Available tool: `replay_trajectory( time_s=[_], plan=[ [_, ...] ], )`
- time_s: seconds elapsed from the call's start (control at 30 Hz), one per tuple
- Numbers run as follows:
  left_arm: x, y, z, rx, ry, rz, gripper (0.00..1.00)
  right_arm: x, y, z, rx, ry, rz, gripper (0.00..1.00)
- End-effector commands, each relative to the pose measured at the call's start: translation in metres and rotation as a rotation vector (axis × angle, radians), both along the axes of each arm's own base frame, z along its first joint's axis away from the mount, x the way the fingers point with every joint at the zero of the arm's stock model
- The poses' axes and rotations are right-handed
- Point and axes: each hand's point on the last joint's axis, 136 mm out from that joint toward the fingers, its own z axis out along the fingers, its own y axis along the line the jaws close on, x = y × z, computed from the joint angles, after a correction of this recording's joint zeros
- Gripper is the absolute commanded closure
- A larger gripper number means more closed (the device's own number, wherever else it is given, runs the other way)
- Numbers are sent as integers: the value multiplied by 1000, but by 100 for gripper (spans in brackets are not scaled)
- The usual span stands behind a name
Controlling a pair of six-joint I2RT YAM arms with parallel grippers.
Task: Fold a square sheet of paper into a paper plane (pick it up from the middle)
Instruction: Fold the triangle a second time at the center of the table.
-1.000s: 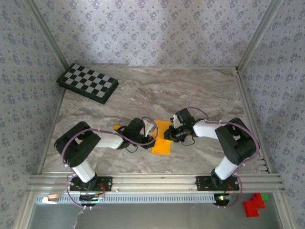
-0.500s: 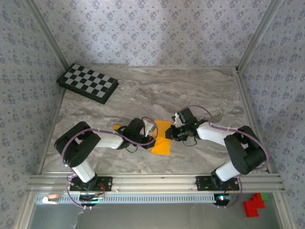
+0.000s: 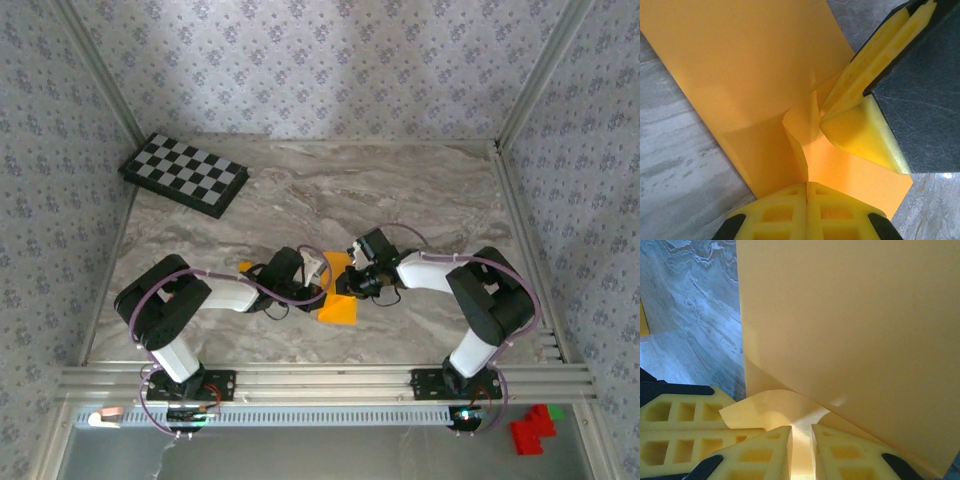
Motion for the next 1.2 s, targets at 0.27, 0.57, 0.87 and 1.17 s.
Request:
replay_trajectory(
  time_s=[0.27, 0.57, 0.87, 1.17],
  plan=[
    [-24, 37, -57, 225, 99, 13, 100, -16, -24, -33, -86, 72, -19, 81],
    [-22, 35, -54, 219, 97, 13, 100, -19, -28, -41, -111, 87, -18, 81],
    [-23, 37, -60, 237, 111, 26, 100, -7, -14, -6, -23, 35, -18, 79],
    [-23, 37, -64, 245, 119, 35, 100, -25, -1, 23, 91, -6, -60, 81]
  ],
)
